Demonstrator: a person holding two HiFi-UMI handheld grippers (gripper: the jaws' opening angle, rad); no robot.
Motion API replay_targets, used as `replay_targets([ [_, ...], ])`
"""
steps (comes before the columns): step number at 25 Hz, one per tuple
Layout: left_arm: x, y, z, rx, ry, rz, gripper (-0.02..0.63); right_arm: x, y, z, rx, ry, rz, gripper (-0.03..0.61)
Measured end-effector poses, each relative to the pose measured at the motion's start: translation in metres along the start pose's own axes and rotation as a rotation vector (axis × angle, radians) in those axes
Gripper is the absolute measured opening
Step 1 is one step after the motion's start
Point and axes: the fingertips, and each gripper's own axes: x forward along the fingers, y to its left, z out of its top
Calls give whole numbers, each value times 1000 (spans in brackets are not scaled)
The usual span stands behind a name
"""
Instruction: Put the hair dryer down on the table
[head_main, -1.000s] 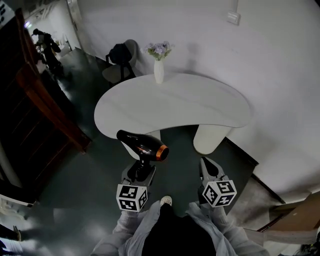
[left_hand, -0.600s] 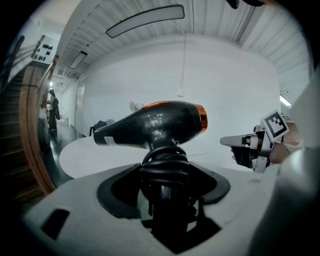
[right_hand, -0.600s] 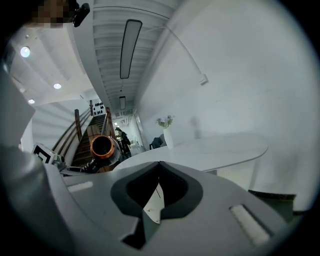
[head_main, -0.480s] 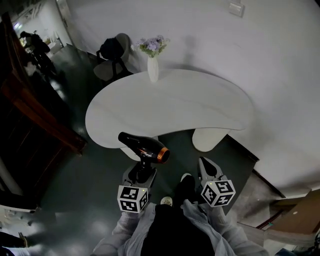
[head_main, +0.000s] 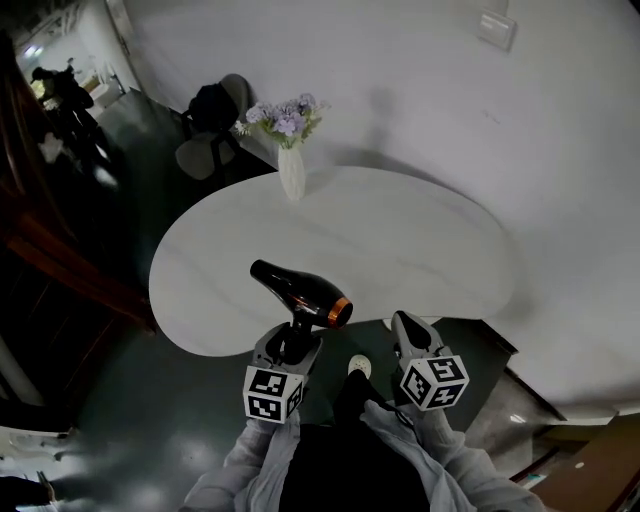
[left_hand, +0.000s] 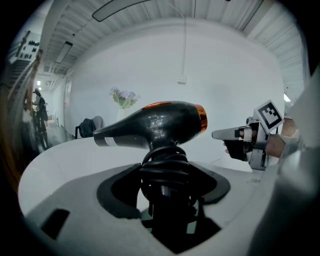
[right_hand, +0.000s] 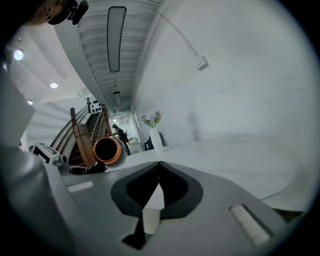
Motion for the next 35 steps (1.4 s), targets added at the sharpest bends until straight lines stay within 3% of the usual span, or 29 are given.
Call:
replay_targets([
  [10, 187, 25, 52, 58, 94, -59, 293, 120, -106, 51, -17, 62, -9, 11],
  [17, 279, 40, 49, 94, 219, -62, 293, 161, -158, 53, 2, 118, -30, 11],
  [20, 302, 48, 36, 90, 272, -37, 293, 172, -175, 50, 6, 140, -40, 11],
  [26, 326, 58, 17, 222, 343, -10, 295, 185, -191, 45, 21, 172, -44, 11],
  [35, 335, 56, 18, 171, 335, -51, 317, 187, -183, 45, 10, 164, -17, 11],
])
